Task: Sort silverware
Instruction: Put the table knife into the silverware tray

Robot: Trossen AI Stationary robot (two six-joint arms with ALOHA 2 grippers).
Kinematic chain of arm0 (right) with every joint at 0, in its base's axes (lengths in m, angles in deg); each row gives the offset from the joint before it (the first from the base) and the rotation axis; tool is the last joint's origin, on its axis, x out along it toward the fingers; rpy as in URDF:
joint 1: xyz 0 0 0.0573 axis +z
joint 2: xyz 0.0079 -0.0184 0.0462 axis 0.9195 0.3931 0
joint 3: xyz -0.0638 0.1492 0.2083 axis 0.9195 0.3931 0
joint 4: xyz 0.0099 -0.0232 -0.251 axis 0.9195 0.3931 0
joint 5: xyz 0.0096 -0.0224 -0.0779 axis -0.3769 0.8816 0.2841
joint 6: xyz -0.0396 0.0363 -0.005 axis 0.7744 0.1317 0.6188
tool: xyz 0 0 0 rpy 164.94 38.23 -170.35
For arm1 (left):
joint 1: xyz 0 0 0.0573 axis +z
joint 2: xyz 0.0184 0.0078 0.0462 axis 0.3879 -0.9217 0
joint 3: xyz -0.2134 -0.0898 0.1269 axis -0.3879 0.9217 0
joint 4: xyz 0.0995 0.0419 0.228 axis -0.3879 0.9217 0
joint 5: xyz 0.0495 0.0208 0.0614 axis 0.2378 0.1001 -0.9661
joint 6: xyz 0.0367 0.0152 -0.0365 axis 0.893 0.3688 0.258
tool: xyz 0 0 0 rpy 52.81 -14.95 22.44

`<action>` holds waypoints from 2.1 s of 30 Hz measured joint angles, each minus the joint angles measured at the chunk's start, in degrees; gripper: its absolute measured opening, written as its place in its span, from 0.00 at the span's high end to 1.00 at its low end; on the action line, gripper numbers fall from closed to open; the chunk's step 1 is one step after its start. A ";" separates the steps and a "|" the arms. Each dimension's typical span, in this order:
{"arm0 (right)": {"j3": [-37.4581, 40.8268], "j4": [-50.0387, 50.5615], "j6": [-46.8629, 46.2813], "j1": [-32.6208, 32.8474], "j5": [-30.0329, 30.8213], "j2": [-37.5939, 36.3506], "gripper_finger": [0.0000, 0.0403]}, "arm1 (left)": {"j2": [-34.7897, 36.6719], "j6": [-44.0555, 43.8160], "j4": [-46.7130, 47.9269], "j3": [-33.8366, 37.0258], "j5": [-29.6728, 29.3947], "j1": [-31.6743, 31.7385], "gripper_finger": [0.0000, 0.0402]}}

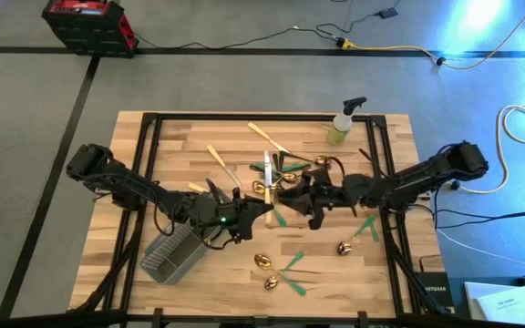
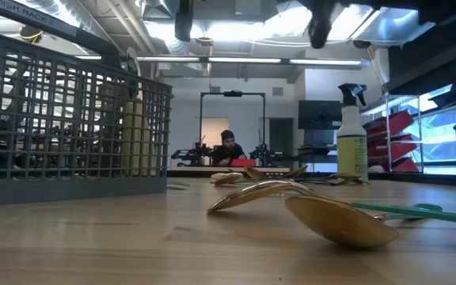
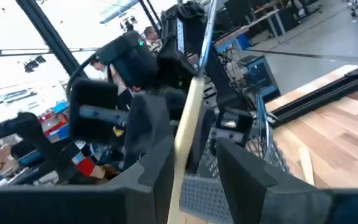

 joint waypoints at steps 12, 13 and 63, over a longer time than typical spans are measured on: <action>-3.56 1.95 -0.09 -3.09 -3.25 1.40 0.48 | 0.00 -0.27 -0.06 0.00 0.00 0.04 0.94; -3.56 1.93 -0.45 -3.09 -3.16 1.48 0.46 | 0.00 -0.28 -0.06 0.00 0.00 0.07 0.94; -10.64 -0.59 -1.15 -3.04 -5.15 10.28 0.96 | 0.09 -4.80 -0.22 -0.02 -0.64 0.04 0.87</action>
